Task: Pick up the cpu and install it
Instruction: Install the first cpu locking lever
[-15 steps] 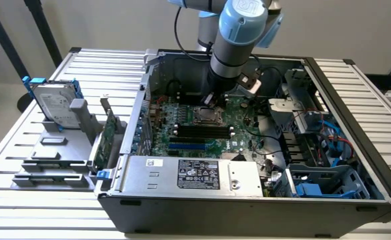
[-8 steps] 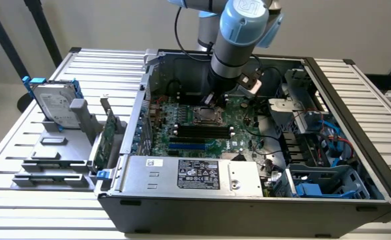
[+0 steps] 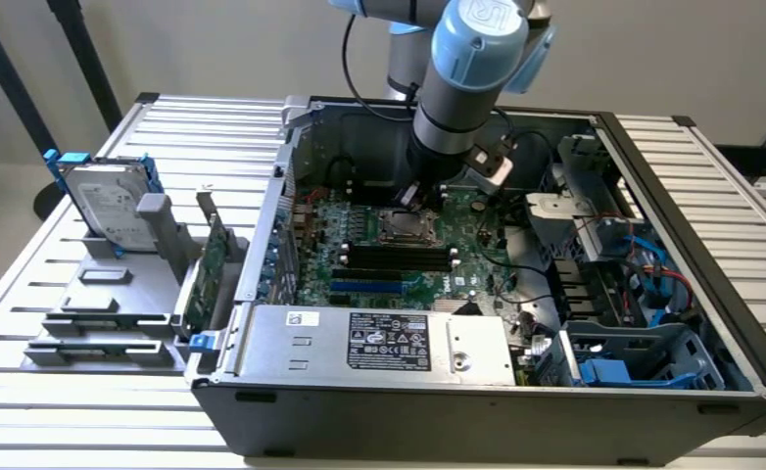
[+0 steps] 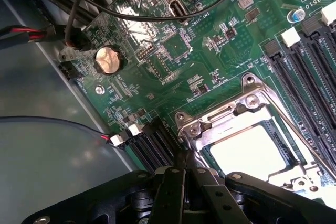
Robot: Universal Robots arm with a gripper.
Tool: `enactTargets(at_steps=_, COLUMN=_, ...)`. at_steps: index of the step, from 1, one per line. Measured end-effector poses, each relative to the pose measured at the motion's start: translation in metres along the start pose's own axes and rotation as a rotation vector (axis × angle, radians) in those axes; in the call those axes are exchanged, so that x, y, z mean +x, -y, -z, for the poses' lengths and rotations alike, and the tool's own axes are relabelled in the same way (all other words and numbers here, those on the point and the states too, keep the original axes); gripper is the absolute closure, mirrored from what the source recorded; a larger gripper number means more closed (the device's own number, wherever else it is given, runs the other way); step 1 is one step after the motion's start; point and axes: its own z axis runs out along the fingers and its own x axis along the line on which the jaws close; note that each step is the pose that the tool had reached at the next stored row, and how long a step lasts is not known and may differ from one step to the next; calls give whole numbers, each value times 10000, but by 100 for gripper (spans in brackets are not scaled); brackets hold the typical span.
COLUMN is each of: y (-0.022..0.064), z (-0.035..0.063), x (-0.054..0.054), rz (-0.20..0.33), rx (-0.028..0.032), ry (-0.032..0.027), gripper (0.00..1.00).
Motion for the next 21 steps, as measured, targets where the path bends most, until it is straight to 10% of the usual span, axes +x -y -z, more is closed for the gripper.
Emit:
enactTargets(at_steps=5, y=-4, z=4, x=-6, rz=-6, rx=23, ry=1, gripper=89)
enactTargets(at_steps=12, y=-17, z=8, x=-15, rz=-2, rx=142, ry=-144, gripper=89)
enactTargets(at_steps=21, y=-45, z=22, x=-43, rz=-15, rx=176, ry=-130, gripper=89)
